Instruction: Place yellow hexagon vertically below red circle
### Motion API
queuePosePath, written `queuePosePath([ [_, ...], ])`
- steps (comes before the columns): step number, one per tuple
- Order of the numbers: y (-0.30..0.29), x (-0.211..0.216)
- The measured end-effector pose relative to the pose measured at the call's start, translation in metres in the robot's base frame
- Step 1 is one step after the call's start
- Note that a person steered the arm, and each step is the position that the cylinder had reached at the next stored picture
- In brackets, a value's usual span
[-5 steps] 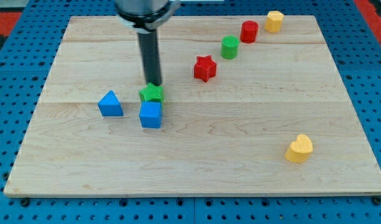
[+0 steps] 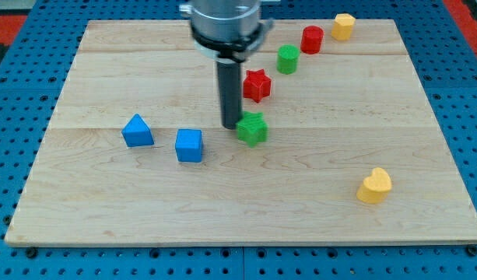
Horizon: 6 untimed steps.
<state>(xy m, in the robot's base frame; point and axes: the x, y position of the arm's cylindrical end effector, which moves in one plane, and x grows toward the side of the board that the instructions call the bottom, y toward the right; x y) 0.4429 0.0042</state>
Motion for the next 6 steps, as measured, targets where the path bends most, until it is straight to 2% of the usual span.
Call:
queuePosePath([
  [1, 0.033, 0.013],
  [2, 0.052, -0.001],
  [4, 0.085, 0.054],
  [5, 0.121, 0.069],
  [6, 0.12, 0.072],
])
